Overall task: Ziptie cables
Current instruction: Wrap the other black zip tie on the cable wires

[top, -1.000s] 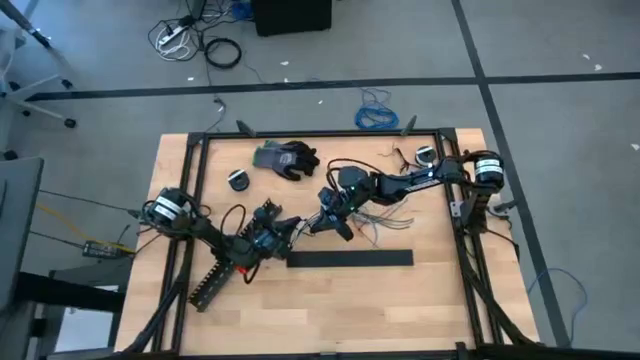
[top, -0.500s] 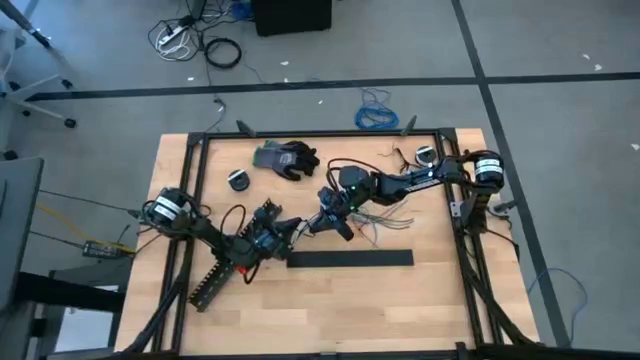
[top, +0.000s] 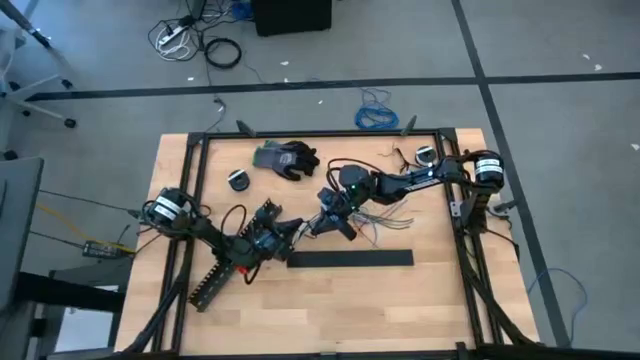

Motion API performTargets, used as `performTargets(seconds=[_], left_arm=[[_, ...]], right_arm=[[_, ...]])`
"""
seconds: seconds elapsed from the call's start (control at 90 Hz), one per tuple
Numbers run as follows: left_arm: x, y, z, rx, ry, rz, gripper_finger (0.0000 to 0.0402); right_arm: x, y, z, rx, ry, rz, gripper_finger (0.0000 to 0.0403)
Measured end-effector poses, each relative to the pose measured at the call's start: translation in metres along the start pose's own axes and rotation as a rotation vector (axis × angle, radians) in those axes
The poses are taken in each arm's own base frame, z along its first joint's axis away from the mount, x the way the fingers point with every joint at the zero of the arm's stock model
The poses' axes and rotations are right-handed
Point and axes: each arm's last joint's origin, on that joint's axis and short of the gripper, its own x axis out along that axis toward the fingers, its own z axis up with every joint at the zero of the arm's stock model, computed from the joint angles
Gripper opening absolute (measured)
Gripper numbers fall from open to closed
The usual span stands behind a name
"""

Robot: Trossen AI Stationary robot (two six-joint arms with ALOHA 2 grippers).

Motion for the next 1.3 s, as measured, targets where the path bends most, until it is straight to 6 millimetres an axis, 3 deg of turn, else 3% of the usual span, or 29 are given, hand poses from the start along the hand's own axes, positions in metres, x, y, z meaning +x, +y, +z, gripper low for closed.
performTargets(seconds=[1.3], left_arm=[[0.0042,0.0001,0.0080,0.049,0.027,0.037,0.0000]], right_arm=[[-0.0015,-0.0057,-0.0036,0.020,0.030,0.039,0.0000]])
